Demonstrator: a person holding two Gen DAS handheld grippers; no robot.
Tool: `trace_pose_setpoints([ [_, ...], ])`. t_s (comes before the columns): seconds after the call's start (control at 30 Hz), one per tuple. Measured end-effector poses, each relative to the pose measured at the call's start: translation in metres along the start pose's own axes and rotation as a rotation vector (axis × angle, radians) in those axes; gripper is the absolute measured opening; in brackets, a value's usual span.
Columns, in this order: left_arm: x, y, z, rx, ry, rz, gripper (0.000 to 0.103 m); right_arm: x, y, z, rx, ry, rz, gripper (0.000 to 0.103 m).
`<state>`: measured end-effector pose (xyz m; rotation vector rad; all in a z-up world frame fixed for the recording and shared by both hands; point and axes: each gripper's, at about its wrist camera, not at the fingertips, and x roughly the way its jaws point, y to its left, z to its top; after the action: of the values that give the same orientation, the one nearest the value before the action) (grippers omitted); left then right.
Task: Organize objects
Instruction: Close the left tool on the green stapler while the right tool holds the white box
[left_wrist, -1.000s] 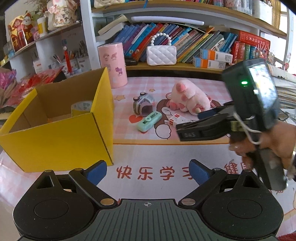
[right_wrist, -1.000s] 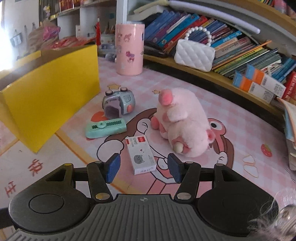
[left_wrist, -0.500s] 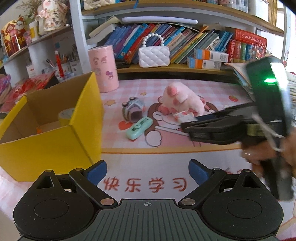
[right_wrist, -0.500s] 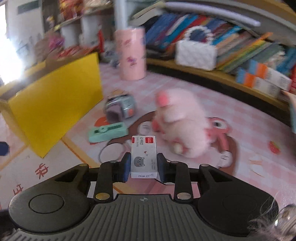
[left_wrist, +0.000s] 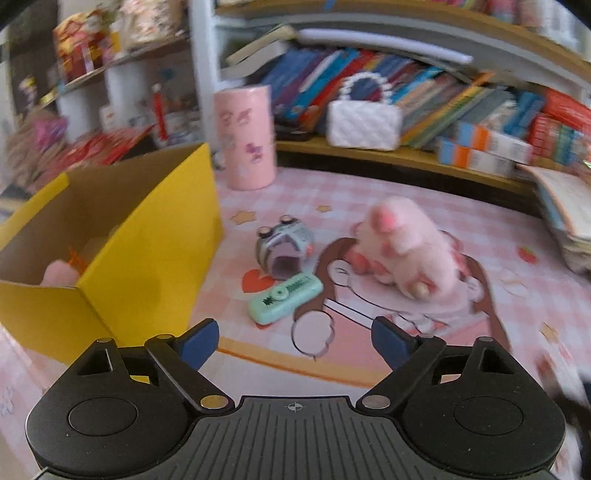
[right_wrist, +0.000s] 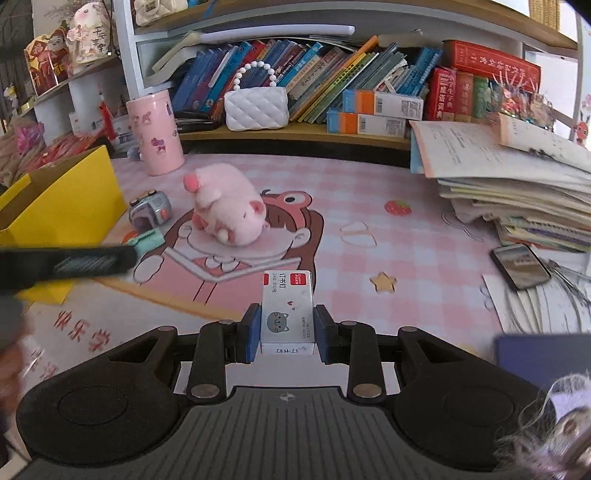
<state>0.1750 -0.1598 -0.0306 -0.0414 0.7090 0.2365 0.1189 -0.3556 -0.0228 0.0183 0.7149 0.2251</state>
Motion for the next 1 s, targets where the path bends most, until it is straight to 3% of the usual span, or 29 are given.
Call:
trace_pose_setpoints([
  [0.17,0.030,-0.006,0.009,-0.087,0.006,0.074,0.090,-0.012,0.006,-0.011,-0.040,0.008,0.023,0.028],
  [0.43,0.064,-0.007,0.012,-0.232,0.083,0.155,0.088,-0.012,0.005,-0.014,-0.078,0.029,0.028,0.028],
  [0.7,0.080,-0.016,0.018,-0.274,0.109,0.212,0.080,-0.014,0.005,-0.017,-0.111,0.053,0.036,0.028],
  [0.8,0.082,-0.014,0.021,-0.282,0.107,0.226,0.070,-0.013,0.006,-0.018,-0.123,0.058,0.035,0.028],
  [1.0,0.072,-0.003,0.020,-0.275,0.122,0.158,0.070,-0.011,0.008,-0.017,-0.116,0.062,0.024,0.028],
])
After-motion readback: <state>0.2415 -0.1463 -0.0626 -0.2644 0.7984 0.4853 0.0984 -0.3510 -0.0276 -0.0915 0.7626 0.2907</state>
